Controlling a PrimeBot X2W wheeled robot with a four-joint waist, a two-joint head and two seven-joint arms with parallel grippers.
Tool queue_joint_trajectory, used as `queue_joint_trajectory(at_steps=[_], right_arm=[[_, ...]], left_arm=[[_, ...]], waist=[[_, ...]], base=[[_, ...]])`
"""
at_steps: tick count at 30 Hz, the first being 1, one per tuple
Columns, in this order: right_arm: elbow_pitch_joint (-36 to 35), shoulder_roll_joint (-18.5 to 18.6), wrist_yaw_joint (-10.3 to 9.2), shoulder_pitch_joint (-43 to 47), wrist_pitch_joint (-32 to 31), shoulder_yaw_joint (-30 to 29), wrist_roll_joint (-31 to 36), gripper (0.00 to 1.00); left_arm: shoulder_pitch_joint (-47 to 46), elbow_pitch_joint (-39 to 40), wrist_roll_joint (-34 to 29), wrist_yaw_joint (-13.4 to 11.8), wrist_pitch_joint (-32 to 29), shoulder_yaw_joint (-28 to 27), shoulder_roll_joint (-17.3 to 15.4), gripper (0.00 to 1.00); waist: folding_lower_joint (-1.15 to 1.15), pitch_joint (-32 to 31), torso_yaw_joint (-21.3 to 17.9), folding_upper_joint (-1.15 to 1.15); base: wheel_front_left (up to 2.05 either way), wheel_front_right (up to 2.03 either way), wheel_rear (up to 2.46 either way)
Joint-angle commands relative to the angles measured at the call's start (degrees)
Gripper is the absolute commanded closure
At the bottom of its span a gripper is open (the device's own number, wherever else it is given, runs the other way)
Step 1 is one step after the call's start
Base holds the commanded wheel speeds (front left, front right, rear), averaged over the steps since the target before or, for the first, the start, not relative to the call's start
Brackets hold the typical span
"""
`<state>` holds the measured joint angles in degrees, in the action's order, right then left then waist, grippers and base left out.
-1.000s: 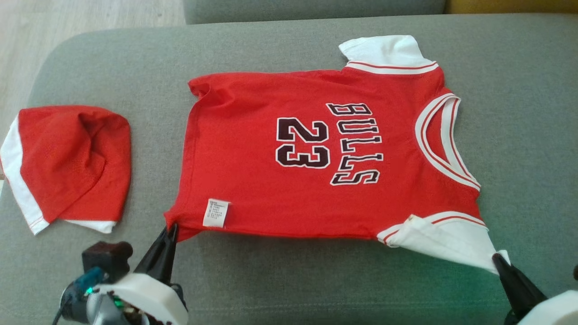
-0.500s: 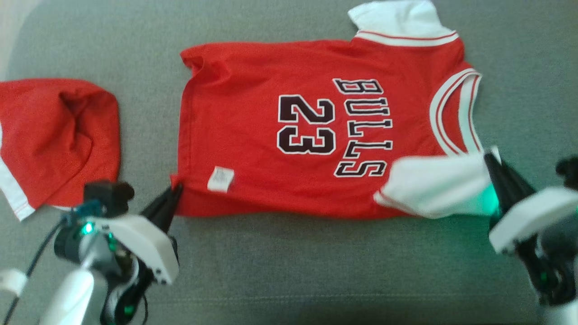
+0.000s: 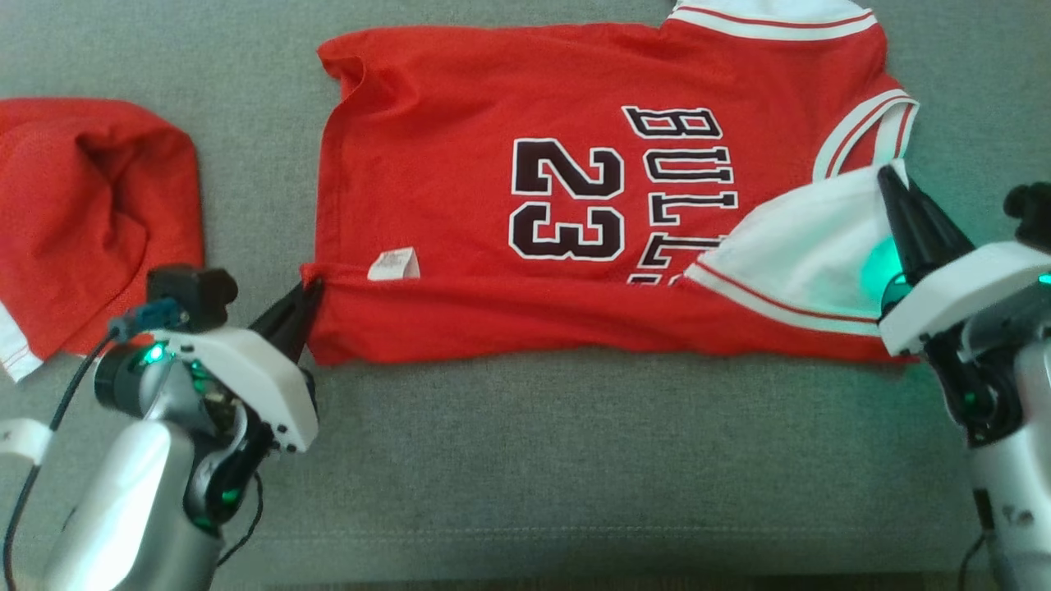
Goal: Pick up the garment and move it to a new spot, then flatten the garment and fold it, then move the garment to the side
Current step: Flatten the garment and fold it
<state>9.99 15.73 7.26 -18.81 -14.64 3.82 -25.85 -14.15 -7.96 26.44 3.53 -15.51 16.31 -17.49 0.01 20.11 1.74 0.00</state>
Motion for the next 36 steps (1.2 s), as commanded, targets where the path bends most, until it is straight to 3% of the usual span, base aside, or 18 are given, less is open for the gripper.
queue_joint_trajectory(at_steps=[1,3,4,5,6,7,11,17,23,36], right_arm=[[0.0,1.7,0.23,-2.3,1.7,1.6,-0.7,1.0],[2.2,2.2,0.23,-3.5,3.0,2.9,-1.4,1.0],[3.1,2.4,0.23,-4.1,3.8,3.5,-1.7,0.98],[4.0,2.7,0.23,-4.7,4.7,4.0,-1.9,0.5],[4.9,2.8,0.23,-5.1,5.6,4.4,-2.1,0.0],[5.6,3.0,0.23,-5.5,6.8,4.8,-2.2,0.0],[6.2,3.5,0.23,-5.4,15.5,6.2,-0.5,0.0],[1.8,1.2,0.23,0.0,22.8,3.3,7.1,0.0],[-7.1,-3.5,0.23,9.0,20.8,-1.3,12.5,0.0],[-18.5,-9.9,0.23,22.0,16.2,-5.6,15.1,0.0]], left_arm=[[-3.3,0.7,0.1,0.2,1.1,-2.0,-1.1,1.0],[-4.2,-0.5,0.0,0.5,2.3,-1.6,-0.7,1.0],[-4.6,-1.1,0.0,0.7,2.9,-1.4,-0.5,0.92],[-5.0,-1.8,-0.1,0.9,3.0,-1.1,-0.3,0.73],[-5.3,-2.5,-0.1,1.0,3.3,-0.8,-0.1,0.42],[-5.6,-3.1,-0.2,1.1,3.7,-0.6,0.1,0.0],[-5.3,-4.1,-0.6,-0.2,8.9,-1.1,1.9,0.0],[-1.8,-1.0,-4.5,-5.9,22.2,-3.5,3.6,0.0],[1.3,1.9,-7.2,-8.8,29.0,-4.4,4.6,0.0],[7.3,2.9,-9.9,-10.1,30.3,-3.6,4.4,0.0]], waist=[[-0.01,0.3,0.1,0.0],[-0.01,0.7,0.2,0.0],[-0.01,0.8,0.3,0.0],[-0.01,0.9,0.3,0.0],[-0.01,1.1,0.4,0.0],[-0.01,1.2,0.5,0.0],[-0.01,0.7,0.5,0.0],[-0.01,-1.6,0.2,0.0],[-0.01,-4.6,0.0,0.0],[-0.01,-8.1,-0.8,0.0]], base=[[0.0,0.0,0.0],[0.0,0.0,0.0],[0.0,0.0,0.0],[0.0,0.0,0.0],[0.0,0.0,0.0],[0.0,0.0,0.0],[0.0,0.0,0.0],[0.0,0.0,0.0],[0.0,0.0,0.0],[0.0,0.0,0.0]])
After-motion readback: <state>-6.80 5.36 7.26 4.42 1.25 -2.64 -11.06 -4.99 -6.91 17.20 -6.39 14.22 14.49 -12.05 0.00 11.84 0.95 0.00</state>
